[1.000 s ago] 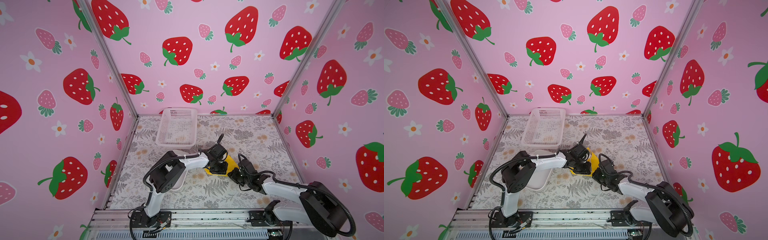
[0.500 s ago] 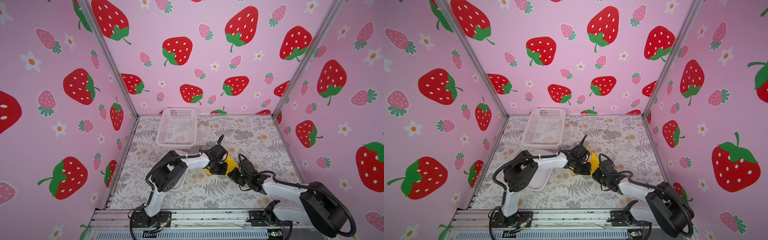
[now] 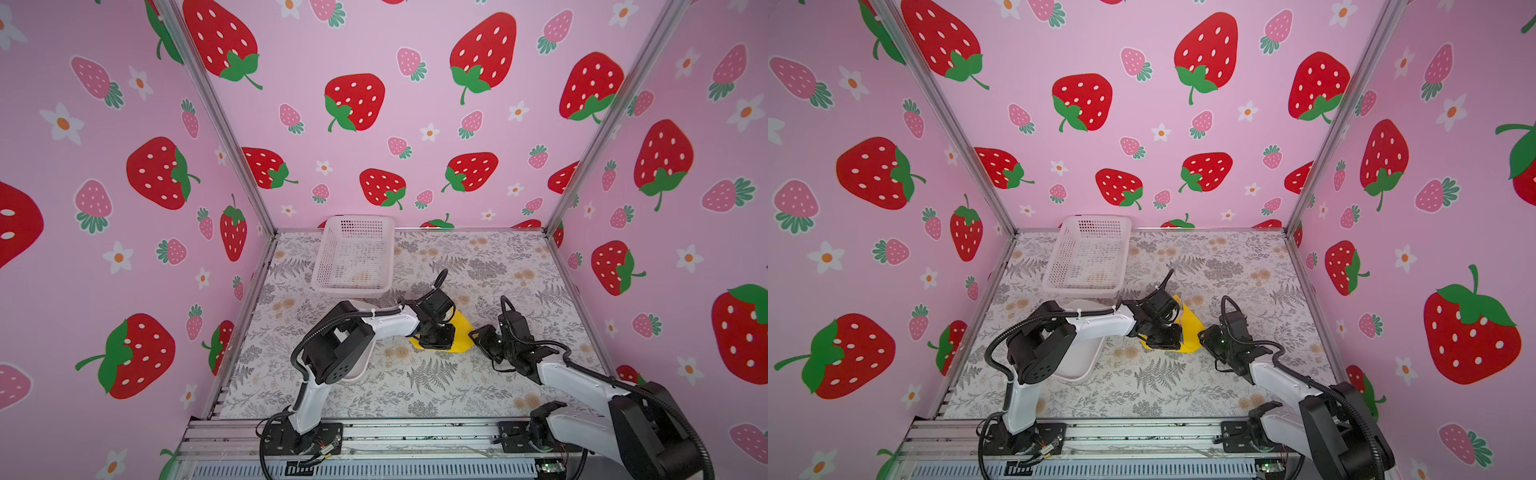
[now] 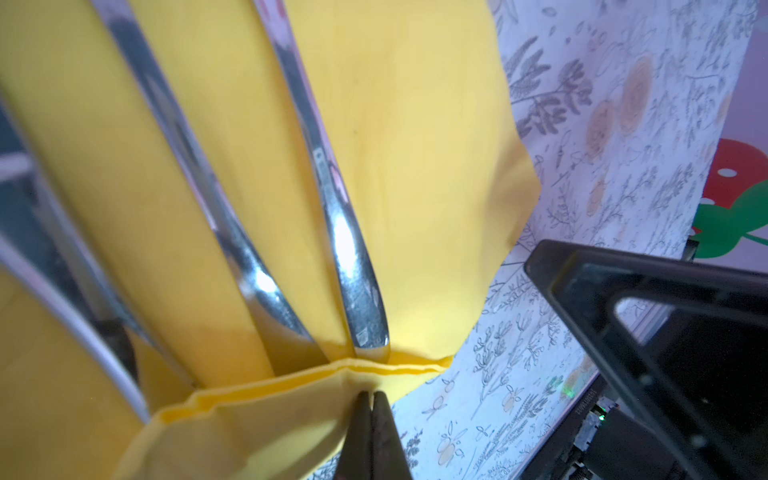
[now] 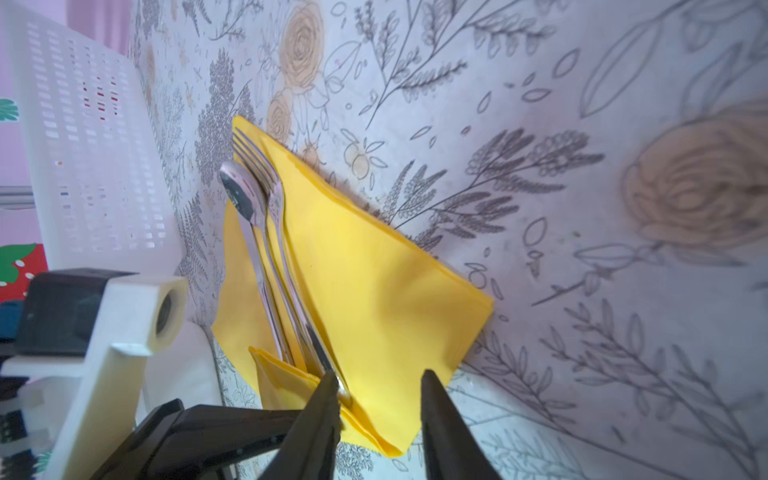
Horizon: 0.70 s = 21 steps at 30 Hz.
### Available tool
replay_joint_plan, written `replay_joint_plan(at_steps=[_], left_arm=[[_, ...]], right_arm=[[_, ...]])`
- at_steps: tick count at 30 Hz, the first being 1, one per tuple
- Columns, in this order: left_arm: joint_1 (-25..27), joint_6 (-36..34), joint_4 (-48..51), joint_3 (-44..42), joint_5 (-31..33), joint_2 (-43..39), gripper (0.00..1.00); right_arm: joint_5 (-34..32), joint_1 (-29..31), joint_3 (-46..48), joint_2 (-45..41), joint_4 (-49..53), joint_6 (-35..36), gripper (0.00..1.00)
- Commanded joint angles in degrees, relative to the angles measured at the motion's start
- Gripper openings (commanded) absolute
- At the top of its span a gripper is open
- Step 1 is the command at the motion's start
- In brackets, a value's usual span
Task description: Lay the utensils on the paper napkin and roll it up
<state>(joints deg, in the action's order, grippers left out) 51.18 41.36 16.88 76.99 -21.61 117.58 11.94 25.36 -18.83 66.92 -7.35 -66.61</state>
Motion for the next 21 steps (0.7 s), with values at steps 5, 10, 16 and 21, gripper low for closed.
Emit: replay_joint_plan(at_steps=[5, 10, 16, 21], left_arm=[[0.3, 1.1, 0.2, 1.6, 0.5, 0.6, 0.0], [0.3, 0.4, 1.0, 2.4, 0.3, 0.7, 0.0], [0.3, 0.6, 0.6, 2.5, 0.1, 1.0, 0.0], [0.3, 0.6, 0.6, 2.5, -0.3, 1.0, 0.0]], right_arm=[[4.5, -4.9, -1.4, 2.1, 3.8, 4.3, 0.45], [4.2, -8.1, -1.7, 1.4, 5.0, 5.9, 0.48], [6.2, -8.7, -1.3, 4.1, 3.3, 6.9, 0.49], [9.8, -8.7, -0.6, 7.8, 1.1, 7.7, 0.49]])
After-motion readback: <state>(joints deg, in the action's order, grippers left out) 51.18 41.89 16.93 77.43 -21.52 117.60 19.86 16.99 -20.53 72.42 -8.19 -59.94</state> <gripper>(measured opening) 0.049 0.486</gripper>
